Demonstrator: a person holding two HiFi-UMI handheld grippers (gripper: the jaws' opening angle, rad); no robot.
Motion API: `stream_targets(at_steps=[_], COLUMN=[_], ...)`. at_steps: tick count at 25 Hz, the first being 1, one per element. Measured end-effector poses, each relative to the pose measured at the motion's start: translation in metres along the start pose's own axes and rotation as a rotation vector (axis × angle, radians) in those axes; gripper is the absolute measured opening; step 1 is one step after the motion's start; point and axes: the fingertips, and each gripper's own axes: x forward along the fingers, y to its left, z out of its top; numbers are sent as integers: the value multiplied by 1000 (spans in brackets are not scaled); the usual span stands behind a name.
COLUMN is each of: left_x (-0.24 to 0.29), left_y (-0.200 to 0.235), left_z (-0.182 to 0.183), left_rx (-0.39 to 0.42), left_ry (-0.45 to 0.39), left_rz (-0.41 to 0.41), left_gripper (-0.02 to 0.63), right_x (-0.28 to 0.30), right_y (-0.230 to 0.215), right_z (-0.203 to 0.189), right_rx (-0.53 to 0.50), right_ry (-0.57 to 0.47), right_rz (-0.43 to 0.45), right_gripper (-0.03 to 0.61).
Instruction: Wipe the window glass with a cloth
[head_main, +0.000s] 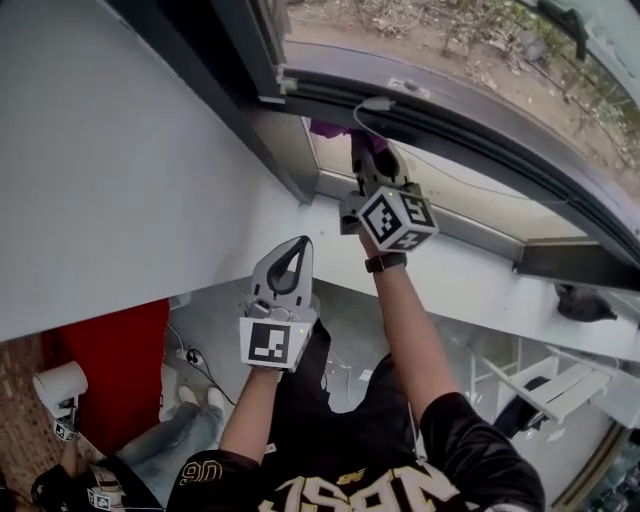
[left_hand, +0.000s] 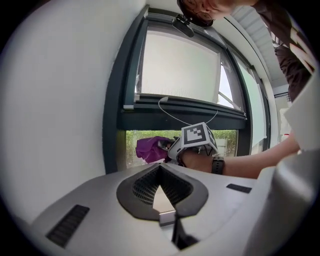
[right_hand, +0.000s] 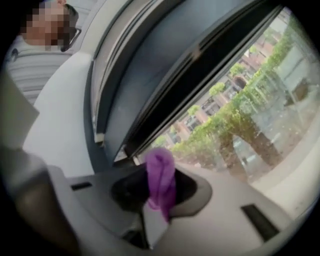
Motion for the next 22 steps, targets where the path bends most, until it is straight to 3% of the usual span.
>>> stream_targets(at_steps=[5, 12, 16, 19, 22], left_x=[32, 94, 114, 121, 123], left_y=[-89, -252, -344, -379, -390], left_z=[-6, -29, -43, -48, -49], left_rx=[3, -19, 8, 6, -2], left_ry=[9, 6, 16, 21, 24], left_rz=[-116, -305, -448, -508, -529], left_gripper=[9, 9, 9, 9, 9], right_x=[-74, -233, -336, -387, -415], right_y=[-78, -255, -357, -402, -421], right_z=[57, 154, 209, 236, 249], right_rx=[-20, -2, -26, 3, 3], right_ry=[-61, -212, -296, -367, -398], right_rz=[-88, -350, -572, -687, -746], right_gripper=[78, 78, 78, 78, 78])
